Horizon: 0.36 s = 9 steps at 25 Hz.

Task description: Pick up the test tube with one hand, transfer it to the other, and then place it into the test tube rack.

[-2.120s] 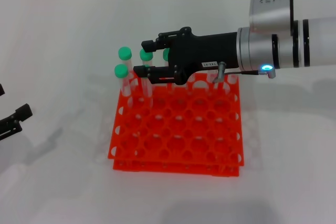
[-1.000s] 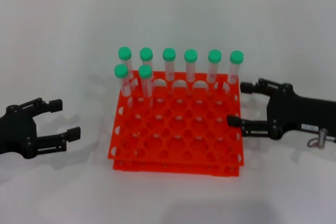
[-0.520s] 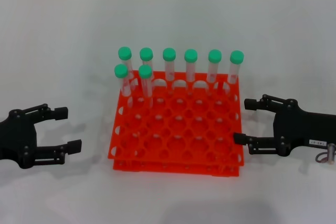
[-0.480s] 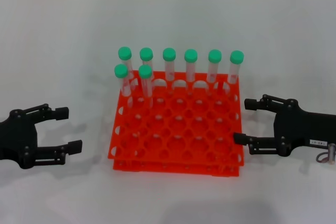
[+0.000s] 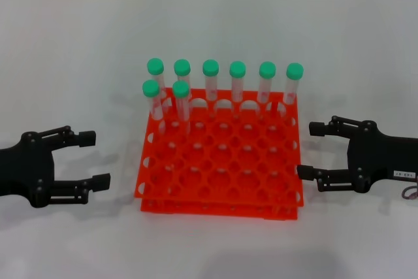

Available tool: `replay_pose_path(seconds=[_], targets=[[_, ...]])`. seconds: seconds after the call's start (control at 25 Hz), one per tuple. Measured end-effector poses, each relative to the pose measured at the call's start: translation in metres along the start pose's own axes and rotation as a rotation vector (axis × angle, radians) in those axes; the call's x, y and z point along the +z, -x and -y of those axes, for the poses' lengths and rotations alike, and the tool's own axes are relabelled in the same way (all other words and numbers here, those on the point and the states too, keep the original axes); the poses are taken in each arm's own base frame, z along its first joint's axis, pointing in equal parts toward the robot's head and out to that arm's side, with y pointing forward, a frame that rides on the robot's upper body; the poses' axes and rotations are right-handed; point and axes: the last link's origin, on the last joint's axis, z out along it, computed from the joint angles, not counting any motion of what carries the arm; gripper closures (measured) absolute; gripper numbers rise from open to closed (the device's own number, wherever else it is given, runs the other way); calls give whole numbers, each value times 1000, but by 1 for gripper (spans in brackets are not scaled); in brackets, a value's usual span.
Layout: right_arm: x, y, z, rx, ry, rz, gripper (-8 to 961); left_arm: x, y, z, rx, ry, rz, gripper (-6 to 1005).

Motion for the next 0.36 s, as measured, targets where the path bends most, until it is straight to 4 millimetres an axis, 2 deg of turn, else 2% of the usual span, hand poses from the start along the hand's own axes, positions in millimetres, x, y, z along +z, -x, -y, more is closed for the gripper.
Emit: replay_pose_path(seconds=[0.36], targets=[[-2, 0, 2, 5, -15, 5, 79, 0, -4, 2, -6, -2, -4, 104]])
